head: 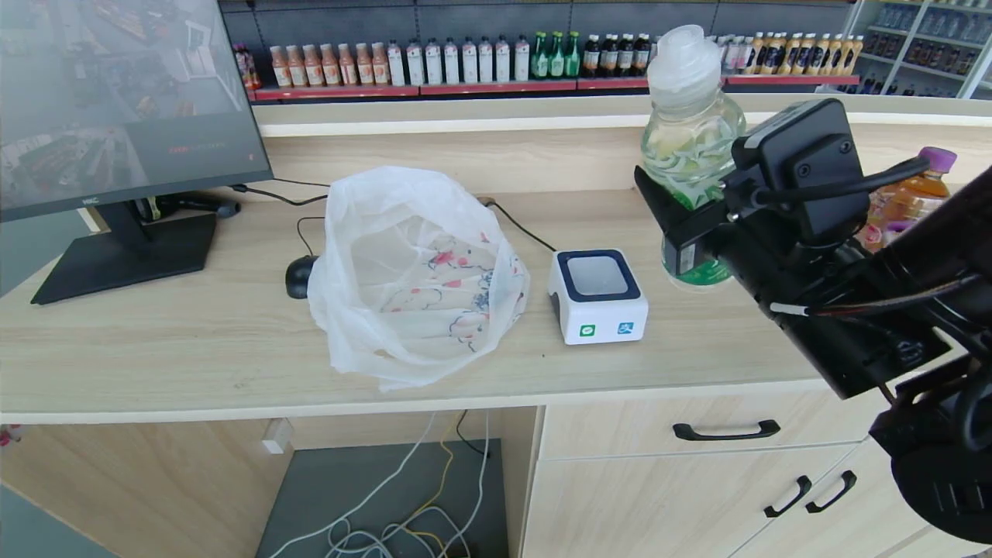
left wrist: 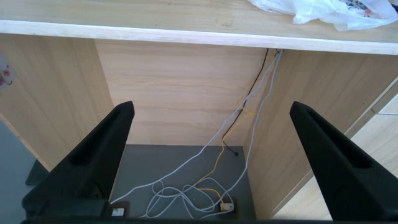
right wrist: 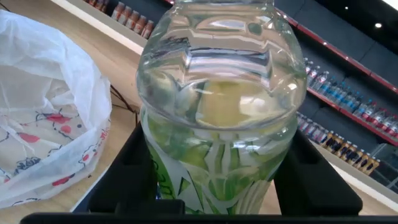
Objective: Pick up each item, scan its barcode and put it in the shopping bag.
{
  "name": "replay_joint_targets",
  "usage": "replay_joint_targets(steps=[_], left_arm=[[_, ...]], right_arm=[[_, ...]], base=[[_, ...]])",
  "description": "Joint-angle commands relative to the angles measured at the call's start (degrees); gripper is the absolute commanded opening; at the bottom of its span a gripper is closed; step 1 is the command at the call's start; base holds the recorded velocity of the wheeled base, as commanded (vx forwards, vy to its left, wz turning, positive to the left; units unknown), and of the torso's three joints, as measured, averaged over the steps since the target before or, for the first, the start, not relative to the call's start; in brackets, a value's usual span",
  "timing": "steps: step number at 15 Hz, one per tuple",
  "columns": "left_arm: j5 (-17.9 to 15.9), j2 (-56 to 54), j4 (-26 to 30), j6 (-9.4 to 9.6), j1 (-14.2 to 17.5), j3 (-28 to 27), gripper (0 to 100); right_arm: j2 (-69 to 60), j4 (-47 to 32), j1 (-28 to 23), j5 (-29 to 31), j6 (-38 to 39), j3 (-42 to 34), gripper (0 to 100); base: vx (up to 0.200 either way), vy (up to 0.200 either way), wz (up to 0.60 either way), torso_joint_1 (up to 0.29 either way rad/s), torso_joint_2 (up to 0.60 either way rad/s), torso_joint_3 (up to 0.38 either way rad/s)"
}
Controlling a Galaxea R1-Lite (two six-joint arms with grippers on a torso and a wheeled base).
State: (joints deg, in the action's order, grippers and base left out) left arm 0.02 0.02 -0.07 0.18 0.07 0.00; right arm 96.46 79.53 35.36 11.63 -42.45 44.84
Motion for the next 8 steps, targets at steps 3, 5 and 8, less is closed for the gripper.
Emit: replay_joint_targets(steps=[3, 5, 8], left_arm=[[0.1, 0.0, 0.0, -0.01, 0.0, 0.0, 100], [0.0, 0.0, 0.0, -0.01, 0.0, 0.0, 100], [0.1, 0.0, 0.0, -0.01, 0.0, 0.0, 100]], right_arm=[[6.2, -2.5, -0.3, -5.1, -2.0, 8.6, 0], [8.1, -4.4, -1.4, -9.2, -2.6, 11.3, 0], [10.7, -8.3, -4.3, -17.8, -2.6, 16.5, 0]], base=[[0.000, 0.000, 0.00, 0.000, 0.00, 0.000], [0.000, 0.000, 0.00, 0.000, 0.00, 0.000], [0.000, 0.000, 0.00, 0.000, 0.00, 0.000]])
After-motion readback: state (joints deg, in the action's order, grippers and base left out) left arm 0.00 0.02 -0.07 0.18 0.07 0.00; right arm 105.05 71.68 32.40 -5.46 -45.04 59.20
